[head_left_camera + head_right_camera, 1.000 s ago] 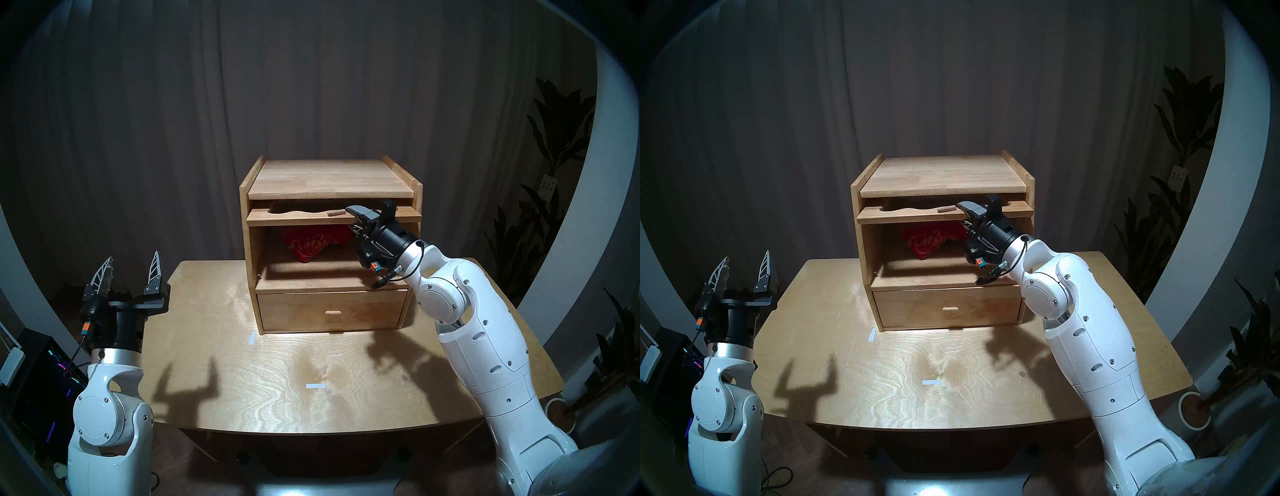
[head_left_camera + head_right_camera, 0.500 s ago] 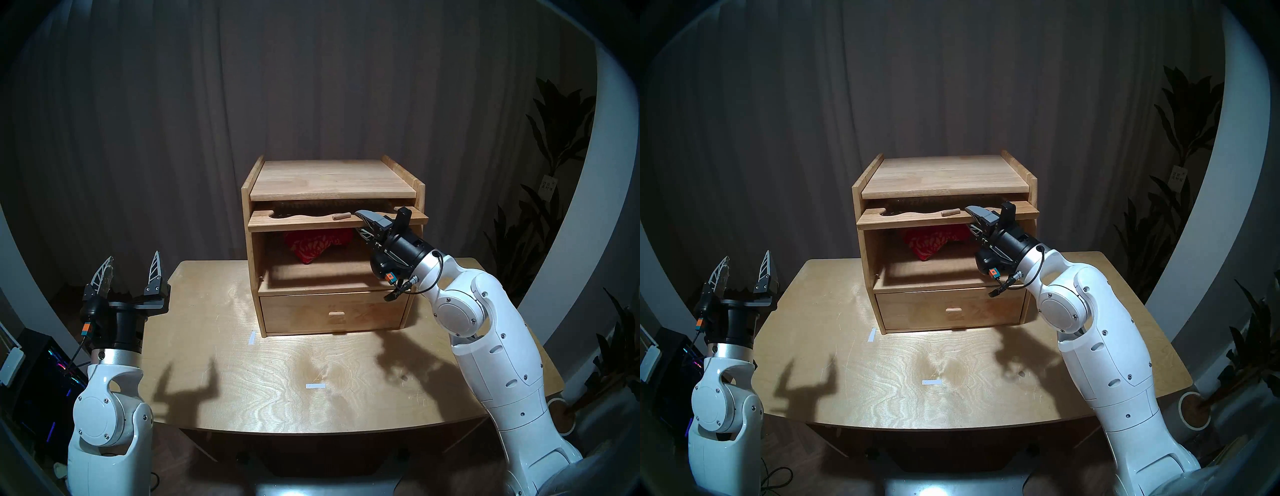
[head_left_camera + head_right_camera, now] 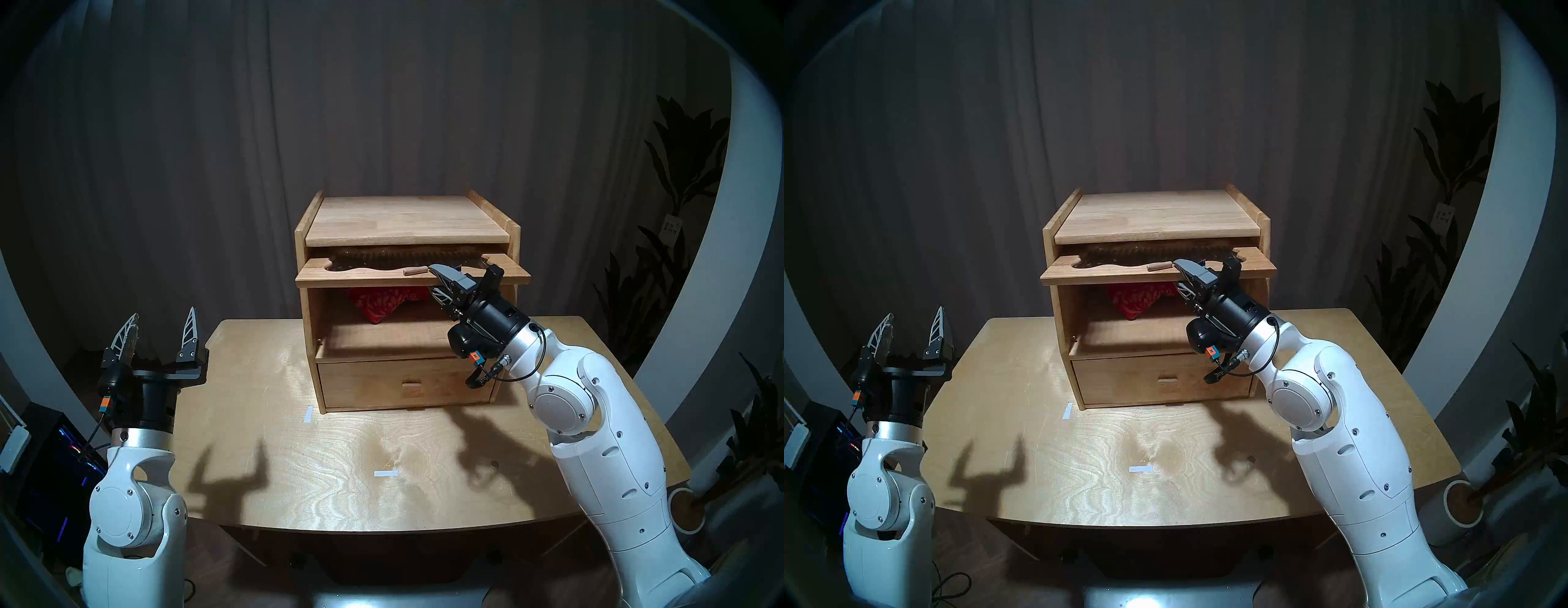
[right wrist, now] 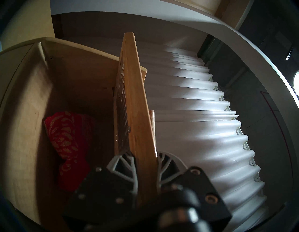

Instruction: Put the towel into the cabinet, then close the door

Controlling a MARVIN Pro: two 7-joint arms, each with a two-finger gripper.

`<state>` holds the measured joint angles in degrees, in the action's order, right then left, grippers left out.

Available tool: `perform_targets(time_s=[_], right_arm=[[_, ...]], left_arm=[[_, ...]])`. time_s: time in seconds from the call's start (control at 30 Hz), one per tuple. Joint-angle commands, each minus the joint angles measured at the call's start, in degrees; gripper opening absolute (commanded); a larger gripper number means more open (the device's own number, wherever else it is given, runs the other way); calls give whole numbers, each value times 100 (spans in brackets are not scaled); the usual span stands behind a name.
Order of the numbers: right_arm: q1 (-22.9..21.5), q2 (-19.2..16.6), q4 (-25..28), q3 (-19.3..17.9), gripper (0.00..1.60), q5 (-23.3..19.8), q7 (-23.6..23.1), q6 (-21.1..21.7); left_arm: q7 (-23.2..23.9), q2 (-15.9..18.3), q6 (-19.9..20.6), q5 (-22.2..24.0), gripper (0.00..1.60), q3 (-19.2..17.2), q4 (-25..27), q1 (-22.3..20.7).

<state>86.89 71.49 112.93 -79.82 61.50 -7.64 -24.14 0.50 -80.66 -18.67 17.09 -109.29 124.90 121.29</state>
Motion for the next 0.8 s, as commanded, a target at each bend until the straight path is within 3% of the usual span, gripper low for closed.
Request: perform_targets(time_s=[0.0,0.23,0.77], right_arm=[[181,119,622,108,0,-92,329,-149],[537,-16,836,-228,0,-32,435,-31],[1387,-51,1447,-463,0,-28,574,-148]], left_arm=[[1,-8,-86,-11,160,-7,80,-33],[21,-12,-105,-9,160,-11,71,-36],[56,-19,-144,-7,160,-19,54,-43]])
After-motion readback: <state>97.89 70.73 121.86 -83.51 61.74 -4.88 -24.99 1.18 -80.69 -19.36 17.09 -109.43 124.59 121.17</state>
